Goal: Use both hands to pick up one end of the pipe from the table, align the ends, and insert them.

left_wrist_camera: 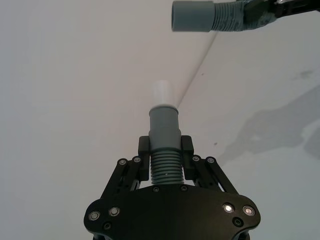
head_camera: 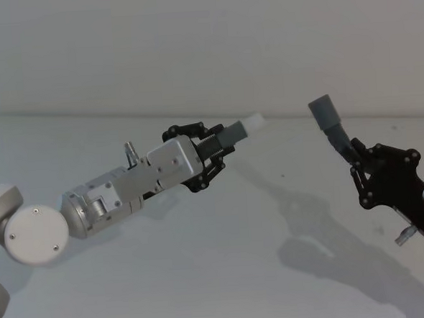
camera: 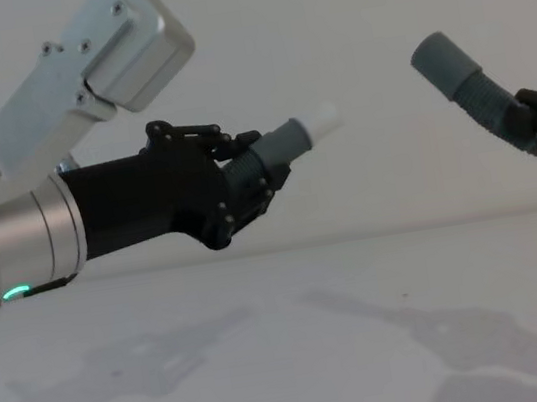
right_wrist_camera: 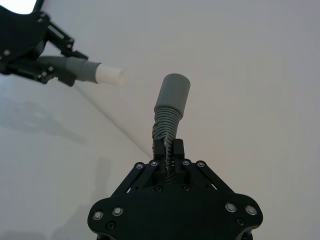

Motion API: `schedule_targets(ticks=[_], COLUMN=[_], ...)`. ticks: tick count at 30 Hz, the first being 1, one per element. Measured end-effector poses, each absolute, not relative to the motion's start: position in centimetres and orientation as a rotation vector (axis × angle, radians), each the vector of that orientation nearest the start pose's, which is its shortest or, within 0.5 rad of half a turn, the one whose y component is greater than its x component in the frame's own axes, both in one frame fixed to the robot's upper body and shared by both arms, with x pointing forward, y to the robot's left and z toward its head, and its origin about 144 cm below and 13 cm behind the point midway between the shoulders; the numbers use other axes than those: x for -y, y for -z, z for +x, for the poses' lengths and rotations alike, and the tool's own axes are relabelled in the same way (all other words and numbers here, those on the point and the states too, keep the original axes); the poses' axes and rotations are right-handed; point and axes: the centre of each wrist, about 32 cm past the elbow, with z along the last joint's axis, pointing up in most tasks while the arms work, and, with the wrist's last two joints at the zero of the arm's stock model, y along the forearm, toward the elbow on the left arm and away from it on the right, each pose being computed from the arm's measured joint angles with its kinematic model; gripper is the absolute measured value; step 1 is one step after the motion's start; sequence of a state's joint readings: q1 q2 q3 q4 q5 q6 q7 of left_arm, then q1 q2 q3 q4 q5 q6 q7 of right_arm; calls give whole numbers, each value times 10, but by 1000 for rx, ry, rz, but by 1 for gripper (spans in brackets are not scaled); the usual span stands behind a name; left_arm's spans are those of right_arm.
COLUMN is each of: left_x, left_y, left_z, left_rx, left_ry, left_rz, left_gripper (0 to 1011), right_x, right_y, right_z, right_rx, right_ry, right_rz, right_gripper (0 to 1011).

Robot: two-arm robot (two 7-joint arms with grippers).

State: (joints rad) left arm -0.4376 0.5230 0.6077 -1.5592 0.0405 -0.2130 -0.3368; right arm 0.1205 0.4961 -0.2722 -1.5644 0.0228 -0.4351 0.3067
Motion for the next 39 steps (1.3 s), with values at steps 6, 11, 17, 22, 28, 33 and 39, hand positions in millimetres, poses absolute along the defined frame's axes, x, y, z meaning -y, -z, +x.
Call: schedule_targets(ticks=[6, 11, 17, 22, 28, 33, 39], left_x=[-216, -216, -216, -216, -217, -218, -218], left_y=[-1237, -1239, -1239, -1240, -1242, -1245, -1247], left_z=[526, 527, 528, 528, 528, 528, 528], left_rx=[758, 774, 784, 784, 788, 798, 804], left_ry=[-614, -597, -586, -583, -565, -534, -510], left_rz=[250, 256, 260, 262, 284, 315, 337], left_gripper=[347, 347, 347, 347, 347, 347, 347], right_x=[301, 307, 314, 316, 320, 322, 324], right_y=[-1183, -1186, -1191, -1194, -1191, -1188, -1185], right_z=[489, 496, 504, 506, 509, 510, 510], right_rx=[738, 802, 881, 918, 937, 944, 949], right_ry=[823, 781, 730, 697, 652, 614, 585], right_rz=[-128, -175, -237, -268, -259, -243, -232], right_gripper=[74, 74, 74, 74, 74, 74, 74])
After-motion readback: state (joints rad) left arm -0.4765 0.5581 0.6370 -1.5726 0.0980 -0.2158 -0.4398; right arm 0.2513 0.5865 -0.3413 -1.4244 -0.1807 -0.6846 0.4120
